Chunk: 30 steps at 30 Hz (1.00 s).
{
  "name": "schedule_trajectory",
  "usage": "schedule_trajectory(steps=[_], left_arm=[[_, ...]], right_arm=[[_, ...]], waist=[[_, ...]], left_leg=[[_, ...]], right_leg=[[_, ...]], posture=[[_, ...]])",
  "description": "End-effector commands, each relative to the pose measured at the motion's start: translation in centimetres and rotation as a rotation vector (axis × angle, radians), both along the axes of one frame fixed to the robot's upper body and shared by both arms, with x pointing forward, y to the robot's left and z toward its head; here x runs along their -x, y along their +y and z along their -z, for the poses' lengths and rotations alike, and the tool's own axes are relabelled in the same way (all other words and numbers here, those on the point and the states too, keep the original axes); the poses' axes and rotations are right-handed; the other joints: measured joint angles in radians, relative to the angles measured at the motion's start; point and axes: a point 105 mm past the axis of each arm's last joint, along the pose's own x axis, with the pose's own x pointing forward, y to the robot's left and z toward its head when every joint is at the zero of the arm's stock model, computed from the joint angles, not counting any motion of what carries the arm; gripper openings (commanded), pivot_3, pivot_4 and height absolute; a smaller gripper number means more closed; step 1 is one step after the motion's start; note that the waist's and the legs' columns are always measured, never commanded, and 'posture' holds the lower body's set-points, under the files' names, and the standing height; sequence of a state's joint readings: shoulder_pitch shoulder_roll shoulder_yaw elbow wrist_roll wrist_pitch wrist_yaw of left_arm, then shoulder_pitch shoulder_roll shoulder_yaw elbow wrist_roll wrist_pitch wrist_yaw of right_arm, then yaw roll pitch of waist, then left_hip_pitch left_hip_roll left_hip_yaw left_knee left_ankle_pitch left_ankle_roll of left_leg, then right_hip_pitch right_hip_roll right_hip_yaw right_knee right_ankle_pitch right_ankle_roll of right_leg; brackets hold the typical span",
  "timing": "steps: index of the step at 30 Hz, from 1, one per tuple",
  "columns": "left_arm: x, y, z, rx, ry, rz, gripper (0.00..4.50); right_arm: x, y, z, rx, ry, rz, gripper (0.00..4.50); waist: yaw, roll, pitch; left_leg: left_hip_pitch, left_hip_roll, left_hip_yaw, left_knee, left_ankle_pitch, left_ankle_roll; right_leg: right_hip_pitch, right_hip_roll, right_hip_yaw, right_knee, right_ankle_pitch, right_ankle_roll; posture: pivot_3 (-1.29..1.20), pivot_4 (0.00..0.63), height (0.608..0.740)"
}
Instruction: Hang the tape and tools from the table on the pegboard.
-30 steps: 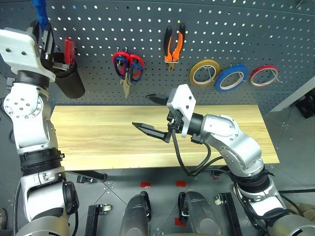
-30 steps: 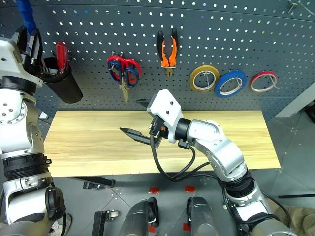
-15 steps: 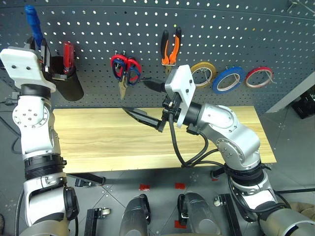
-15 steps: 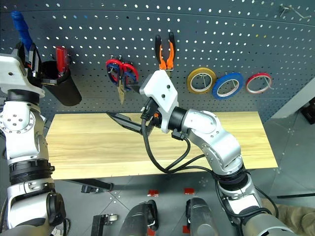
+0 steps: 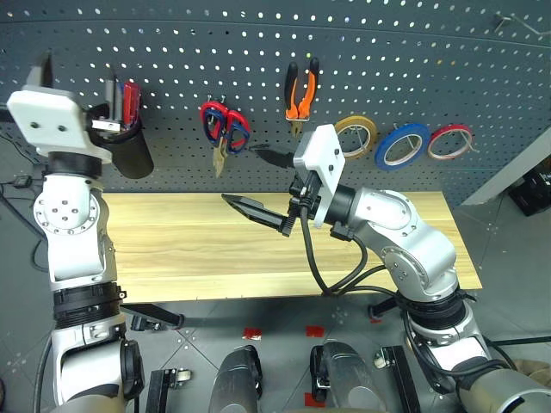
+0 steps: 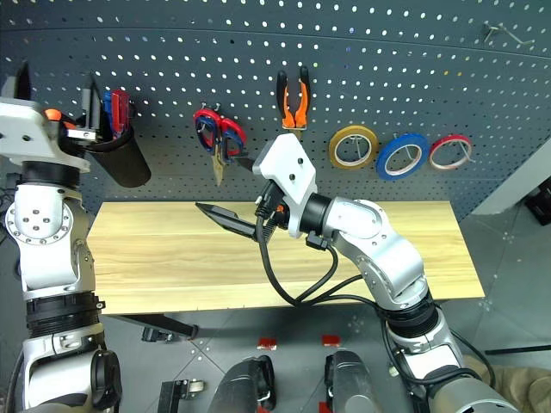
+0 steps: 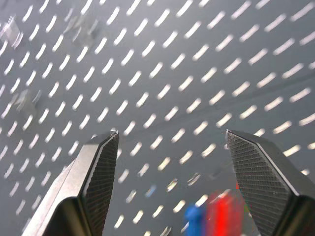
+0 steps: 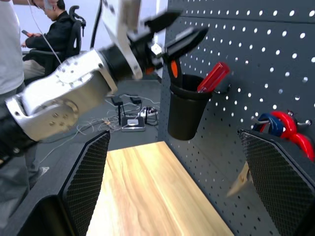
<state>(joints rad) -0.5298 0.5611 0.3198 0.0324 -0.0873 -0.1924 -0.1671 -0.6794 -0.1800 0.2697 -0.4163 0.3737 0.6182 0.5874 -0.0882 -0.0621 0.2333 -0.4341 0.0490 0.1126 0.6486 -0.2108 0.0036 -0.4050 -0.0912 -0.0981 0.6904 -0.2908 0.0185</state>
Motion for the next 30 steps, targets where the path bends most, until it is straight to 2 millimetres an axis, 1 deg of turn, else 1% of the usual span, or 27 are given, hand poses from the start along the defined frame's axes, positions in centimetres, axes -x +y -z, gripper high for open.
schedule_trajectory(steps=[1,3,6,7,9,11,12,13,15,17,19,21,23,25,27,29,30], left_arm=[[-0.3,-1.1,3.5,0.04,0.194,0.096,3.66],[-0.3,0.0,7.2,0.146,0.355,0.076,3.66],[-0.1,2.2,11.3,0.282,0.543,-0.052,3.66],[0.1,2.5,12.4,0.327,0.595,-0.056,3.66],[0.7,2.2,13.2,0.365,0.625,-0.024,3.66],[1.2,2.3,13.9,0.384,0.647,-0.03,3.66],[1.4,2.4,14.3,0.388,0.654,-0.033,3.66],[1.5,2.4,14.4,0.391,0.657,-0.035,3.66],[1.7,2.2,15.3,0.35,0.681,-0.048,3.66],[2.0,2.1,16.0,0.345,0.675,-0.05,3.66],[2.2,2.0,16.8,0.348,0.68,-0.048,3.66],[2.6,1.7,17.9,0.35,0.707,-0.032,3.66],[3.0,1.5,18.7,0.326,0.722,-0.032,3.66],[3.4,1.7,19.3,0.375,0.722,-0.036,3.66],[3.8,2.4,20.1,0.44,0.718,-0.054,3.66],[4.1,3.0,20.7,0.451,0.714,-0.078,3.66],[4.3,3.3,21.0,0.441,0.721,-0.087,3.66]], right_arm=[[0.3,-0.5,-0.1,-0.011,-0.03,0.004,4.5],[-0.1,-0.9,0.6,0.001,-0.014,0.027,4.5],[-0.9,-1.9,2.0,0.028,0.005,0.086,4.5],[-1.5,-2.5,2.7,0.034,0.02,0.133,4.5],[-2.7,-3.8,4.1,0.052,0.038,0.232,4.5],[-4.1,-5.4,6.4,0.074,0.055,0.35,4.5],[-4.7,-6.3,7.4,0.057,0.067,0.411,4.5],[-5.1,-6.9,8.1,0.041,0.073,0.448,4.5],[-6.4,-9.2,10.5,0.018,0.088,0.611,4.5],[-6.9,-11.6,13.7,0.085,0.092,0.744,4.5],[-7.0,-13.5,15.7,0.066,0.162,0.827,4.5],[-7.2,-15.0,16.9,0.017,0.219,0.895,4.5],[-7.2,-16.0,17.7,0.001,0.233,0.927,4.5],[-7.3,-17.4,18.9,0.01,0.252,0.971,4.5],[-7.3,-18.7,20.3,0.086,0.252,1.01,4.5],[-7.5,-19.5,21.0,0.097,0.265,1.04,4.5],[-7.6,-19.6,21.1,0.101,0.263,1.046,4.5]], waist=[[-0.001,0.003,-0.008],[-0.008,0.006,-0.018],[-0.011,0.006,-0.019],[-0.011,0.006,-0.019],[-0.009,0.005,-0.02],[-0.004,0.005,-0.024],[0.0,0.006,-0.028],[0.002,0.006,-0.033],[0.004,0.007,-0.043],[0.004,0.007,-0.051],[0.004,0.007,-0.058],[0.004,0.009,-0.064],[0.001,0.011,-0.069],[-0.001,0.013,-0.076],[-0.001,0.015,-0.09],[-0.001,0.016,-0.103],[-0.001,0.016,-0.103]], left_leg=[[0.001,0.0,0.0,0.0,0.0,0.0],[0.001,0.0,0.0,0.0,0.0,0.0],[0.003,0.0,0.0,-0.001,0.0,0.0],[0.003,0.001,-0.001,0.0,0.0,0.0],[0.003,0.001,-0.002,0.0,0.001,0.0],[0.003,0.0,-0.002,0.001,0.003,0.0],[0.003,0.0,-0.002,0.001,0.003,0.0],[0.003,0.0,-0.002,0.001,0.003,0.0],[0.003,0.0,-0.002,0.001,0.003,0.0],[0.003,0.0,-0.001,0.0,0.003,0.0],[0.003,-0.001,-0.001,0.0,0.003,0.0],[0.004,0.0,-0.001,0.0,0.003,0.0],[0.004,0.0,-0.001,0.0,0.004,-0.001],[0.006,0.0,-0.001,-0.001,0.004,-0.001],[0.006,0.0,-0.001,-0.001,0.004,-0.001],[0.007,0.0,0.0,-0.001,0.004,-0.001],[0.008,0.0,0.0,-0.002,0.004,-0.001]], right_leg=[[0.0,0.0,0.0,0.0,0.0,0.0],[0.0,0.0,0.001,0.0,0.0,0.0],[0.0,0.001,0.002,0.003,0.0,0.0],[0.0,0.001,0.002,0.005,0.0,0.0],[0.0,0.001,0.002,0.007,0.0,0.0],[0.0,0.001,0.002,0.007,0.001,-0.002],[0.0,0.001,0.002,0.007,0.001,-0.002],[0.0,0.001,0.002,0.007,0.001,-0.002],[0.0,0.001,0.002,0.007,0.001,-0.002],[0.0,0.001,0.003,0.007,0.001,-0.002],[0.001,0.001,0.003,0.007,0.001,-0.002],[0.001,0.001,0.003,0.007,0.001,-0.002],[0.001,0.001,0.003,0.007,0.001,-0.003],[0.001,0.002,0.005,0.007,0.002,-0.004],[0.001,0.003,0.005,0.007,0.002,-0.004],[0.002,0.003,0.005,0.007,0.002,-0.004],[0.002,0.003,0.005,0.007,0.002,-0.004]], posture=[[-0.18,0.155,0.74],[-0.18,0.155,0.74],[-0.17,0.15,0.74],[-0.17,0.15,0.74],[-0.17,0.146,0.74],[-0.16,0.14,0.74],[-0.16,0.135,0.74],[-0.16,0.135,0.74],[-0.15,0.126,0.74],[-0.15,0.115,0.74],[-0.14,0.105,0.74],[-0.14,0.1,0.74],[-0.14,0.096,0.74],[-0.13,0.082,0.74],[-0.13,0.066,0.74],[-0.13,0.054,0.74],[-0.13,0.054,0.74]])
